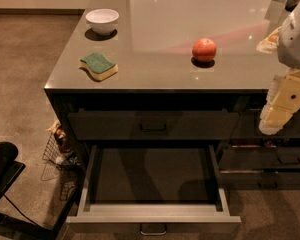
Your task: Place sponge into middle drawer
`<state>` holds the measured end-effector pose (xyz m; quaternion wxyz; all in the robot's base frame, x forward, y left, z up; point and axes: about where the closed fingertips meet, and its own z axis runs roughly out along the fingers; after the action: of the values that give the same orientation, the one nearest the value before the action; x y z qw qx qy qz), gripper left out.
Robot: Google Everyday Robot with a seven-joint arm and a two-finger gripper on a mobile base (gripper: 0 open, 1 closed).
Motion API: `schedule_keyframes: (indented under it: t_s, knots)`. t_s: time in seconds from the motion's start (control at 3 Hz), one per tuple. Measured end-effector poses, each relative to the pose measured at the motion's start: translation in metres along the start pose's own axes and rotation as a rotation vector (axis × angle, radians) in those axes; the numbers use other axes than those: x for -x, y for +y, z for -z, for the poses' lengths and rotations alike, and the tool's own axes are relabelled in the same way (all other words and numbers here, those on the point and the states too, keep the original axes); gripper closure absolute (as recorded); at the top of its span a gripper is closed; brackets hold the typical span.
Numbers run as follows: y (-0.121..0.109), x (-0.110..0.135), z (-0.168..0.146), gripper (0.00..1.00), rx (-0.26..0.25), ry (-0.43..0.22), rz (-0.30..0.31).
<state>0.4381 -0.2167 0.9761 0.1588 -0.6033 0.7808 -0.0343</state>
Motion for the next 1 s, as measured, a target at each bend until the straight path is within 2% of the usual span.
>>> schedule_keyframes:
  t_s: [0.33, 0.67, 1.0]
  knots:
    - [0.0, 0.0, 0.0, 0.0, 0.0, 0.0, 0.0]
    - [-0.008, 0.006, -0.012, 0.0, -0.015, -0.064, -0.03]
    - [-0.018, 0.013, -0.033, 0.0, -0.034, -0.192, -0.105]
